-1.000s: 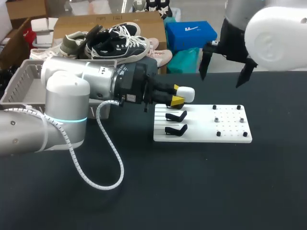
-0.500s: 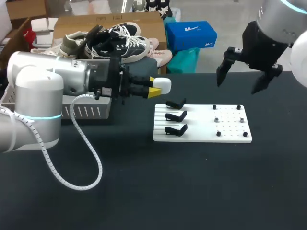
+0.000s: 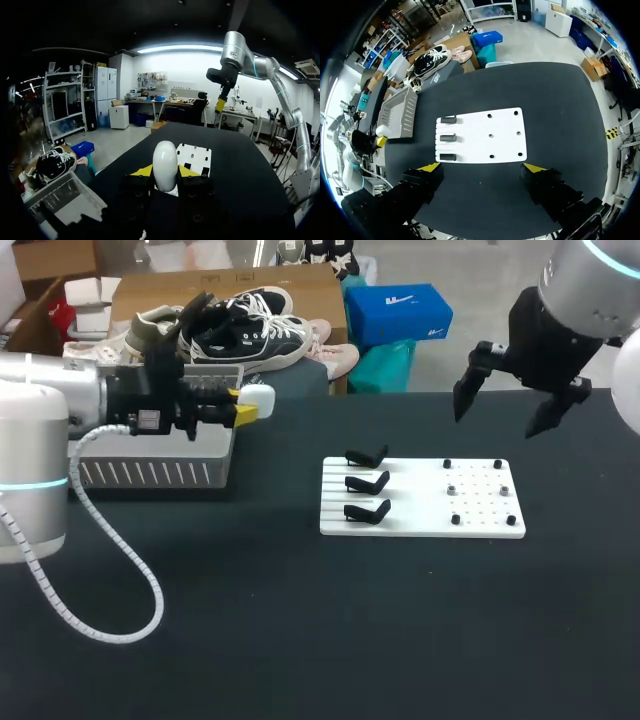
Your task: Pick up each earbud case from the left stands, insert the matching earbuds, close the lid, and place the case in the box.
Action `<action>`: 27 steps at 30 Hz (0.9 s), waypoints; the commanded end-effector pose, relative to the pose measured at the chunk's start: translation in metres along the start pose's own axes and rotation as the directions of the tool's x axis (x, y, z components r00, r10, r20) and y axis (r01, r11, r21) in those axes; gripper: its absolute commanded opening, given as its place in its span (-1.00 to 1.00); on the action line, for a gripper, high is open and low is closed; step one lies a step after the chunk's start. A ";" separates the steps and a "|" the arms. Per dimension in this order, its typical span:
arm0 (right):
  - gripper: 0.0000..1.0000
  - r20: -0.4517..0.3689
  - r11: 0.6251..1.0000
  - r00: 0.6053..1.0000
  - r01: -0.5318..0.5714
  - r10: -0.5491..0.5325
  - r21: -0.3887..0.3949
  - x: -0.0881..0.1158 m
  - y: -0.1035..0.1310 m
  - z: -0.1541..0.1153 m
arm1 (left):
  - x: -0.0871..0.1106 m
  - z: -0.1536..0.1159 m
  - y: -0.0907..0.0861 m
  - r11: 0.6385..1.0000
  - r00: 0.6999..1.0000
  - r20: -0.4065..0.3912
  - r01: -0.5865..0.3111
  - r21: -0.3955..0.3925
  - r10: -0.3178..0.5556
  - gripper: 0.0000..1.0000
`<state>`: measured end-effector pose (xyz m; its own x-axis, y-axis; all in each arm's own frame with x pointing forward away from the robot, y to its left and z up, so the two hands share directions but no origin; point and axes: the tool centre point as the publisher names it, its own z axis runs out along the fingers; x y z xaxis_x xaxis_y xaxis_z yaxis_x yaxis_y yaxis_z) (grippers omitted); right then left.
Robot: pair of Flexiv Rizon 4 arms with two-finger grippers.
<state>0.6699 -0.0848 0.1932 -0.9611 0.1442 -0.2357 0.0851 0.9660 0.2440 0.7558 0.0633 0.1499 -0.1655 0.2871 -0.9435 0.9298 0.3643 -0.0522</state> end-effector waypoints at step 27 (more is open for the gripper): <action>1.00 0.008 1.000 1.000 -0.003 0.003 0.001 0.003 -0.001 -0.001 | 0.048 -0.061 0.104 0.833 0.972 -0.066 0.158 -0.529 -0.226 1.00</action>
<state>0.6697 -0.0847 0.1932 -0.9606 0.1450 -0.2371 0.0858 0.9661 0.2435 0.8242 0.1740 0.1155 -0.3898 0.2491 -0.8866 0.6255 0.7781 -0.0564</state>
